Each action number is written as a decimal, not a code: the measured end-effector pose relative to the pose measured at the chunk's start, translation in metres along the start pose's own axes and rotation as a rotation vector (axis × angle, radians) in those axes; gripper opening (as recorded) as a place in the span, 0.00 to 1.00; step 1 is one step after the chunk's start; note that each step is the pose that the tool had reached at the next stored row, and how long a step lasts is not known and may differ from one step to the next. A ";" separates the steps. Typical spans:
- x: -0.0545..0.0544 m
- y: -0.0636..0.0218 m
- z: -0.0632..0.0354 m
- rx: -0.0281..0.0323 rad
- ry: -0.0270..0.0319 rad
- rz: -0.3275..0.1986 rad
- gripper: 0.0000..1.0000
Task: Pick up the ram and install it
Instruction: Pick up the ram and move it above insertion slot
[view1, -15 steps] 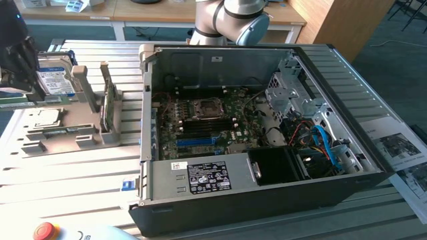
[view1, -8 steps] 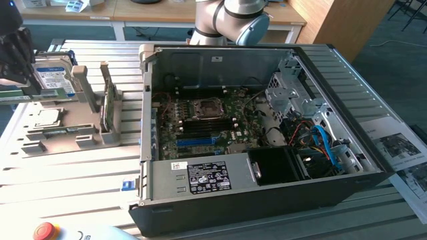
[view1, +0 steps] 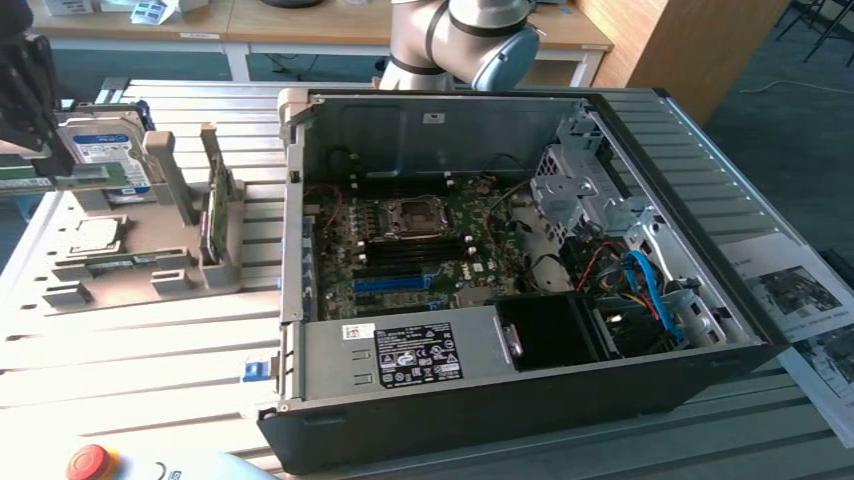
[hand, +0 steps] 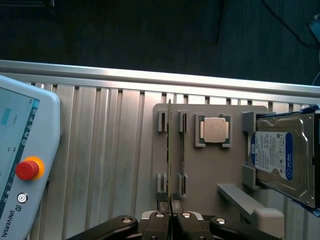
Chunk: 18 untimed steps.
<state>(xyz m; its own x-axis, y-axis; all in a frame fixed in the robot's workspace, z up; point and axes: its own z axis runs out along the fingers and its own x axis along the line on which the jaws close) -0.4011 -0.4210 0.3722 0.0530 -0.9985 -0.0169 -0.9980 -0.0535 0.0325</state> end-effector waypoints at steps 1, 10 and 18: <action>0.000 0.0000 -0.0022 0.0000 0.0000 0.000 0.12; 0.000 0.0004 -0.0223 -0.0004 0.0006 0.000 0.12; 0.000 0.0005 -0.0264 -0.0005 0.0007 0.000 0.12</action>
<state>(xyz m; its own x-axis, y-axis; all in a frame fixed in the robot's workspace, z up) -0.4008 -0.4210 0.3986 0.0530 -0.9985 -0.0162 -0.9980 -0.0535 0.0330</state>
